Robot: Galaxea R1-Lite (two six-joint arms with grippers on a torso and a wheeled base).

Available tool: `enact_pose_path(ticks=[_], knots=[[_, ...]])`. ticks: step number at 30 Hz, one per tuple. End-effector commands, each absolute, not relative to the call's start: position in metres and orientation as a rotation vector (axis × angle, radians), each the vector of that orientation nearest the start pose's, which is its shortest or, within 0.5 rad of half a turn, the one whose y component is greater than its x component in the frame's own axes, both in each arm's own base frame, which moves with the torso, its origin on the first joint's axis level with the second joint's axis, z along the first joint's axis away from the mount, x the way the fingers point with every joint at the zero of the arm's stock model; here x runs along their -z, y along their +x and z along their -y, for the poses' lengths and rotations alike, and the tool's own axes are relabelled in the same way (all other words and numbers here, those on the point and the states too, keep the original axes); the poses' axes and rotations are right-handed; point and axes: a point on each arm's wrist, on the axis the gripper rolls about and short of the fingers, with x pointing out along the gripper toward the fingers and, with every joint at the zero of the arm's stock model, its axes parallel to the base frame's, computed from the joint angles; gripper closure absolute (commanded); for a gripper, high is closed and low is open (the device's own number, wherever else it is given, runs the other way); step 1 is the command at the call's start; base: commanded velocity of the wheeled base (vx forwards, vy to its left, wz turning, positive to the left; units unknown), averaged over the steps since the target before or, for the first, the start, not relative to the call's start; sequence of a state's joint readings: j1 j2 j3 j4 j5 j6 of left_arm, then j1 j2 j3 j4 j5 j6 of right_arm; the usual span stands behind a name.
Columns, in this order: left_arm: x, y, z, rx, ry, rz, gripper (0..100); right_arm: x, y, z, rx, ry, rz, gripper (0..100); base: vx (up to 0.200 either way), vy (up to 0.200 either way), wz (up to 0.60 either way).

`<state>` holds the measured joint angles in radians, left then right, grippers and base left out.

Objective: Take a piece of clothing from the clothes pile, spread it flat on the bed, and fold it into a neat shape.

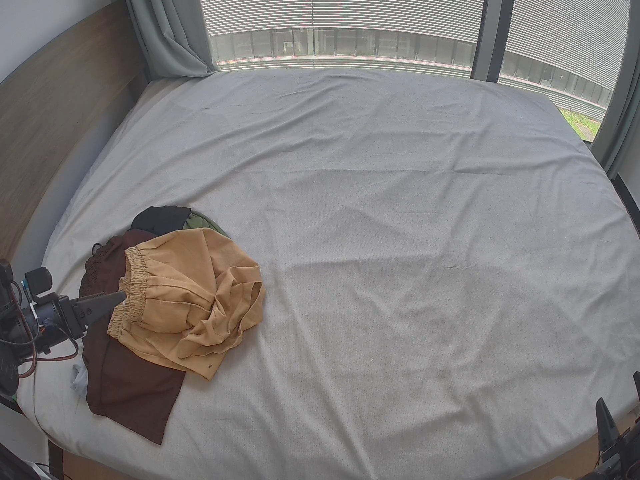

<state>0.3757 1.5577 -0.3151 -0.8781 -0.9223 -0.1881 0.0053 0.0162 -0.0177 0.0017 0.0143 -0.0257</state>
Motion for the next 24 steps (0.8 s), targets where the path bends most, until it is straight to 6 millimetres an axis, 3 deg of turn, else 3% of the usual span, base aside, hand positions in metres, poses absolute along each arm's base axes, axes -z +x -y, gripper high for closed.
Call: enact_pose_path(ticks=[1,24], knots=[[-0.116,0.211,-0.071,0.489,-0.434,-0.369,0,-0.075,-0.022,0.000,-0.022,-0.026,-0.006,0,0.000,0.000,0.00],[-0.082,0.256,-0.083,0.499,-0.429,-0.372,0,-0.076,-0.023,0.000,-0.022,-0.026,-0.004,0,0.000,0.000,0.00]])
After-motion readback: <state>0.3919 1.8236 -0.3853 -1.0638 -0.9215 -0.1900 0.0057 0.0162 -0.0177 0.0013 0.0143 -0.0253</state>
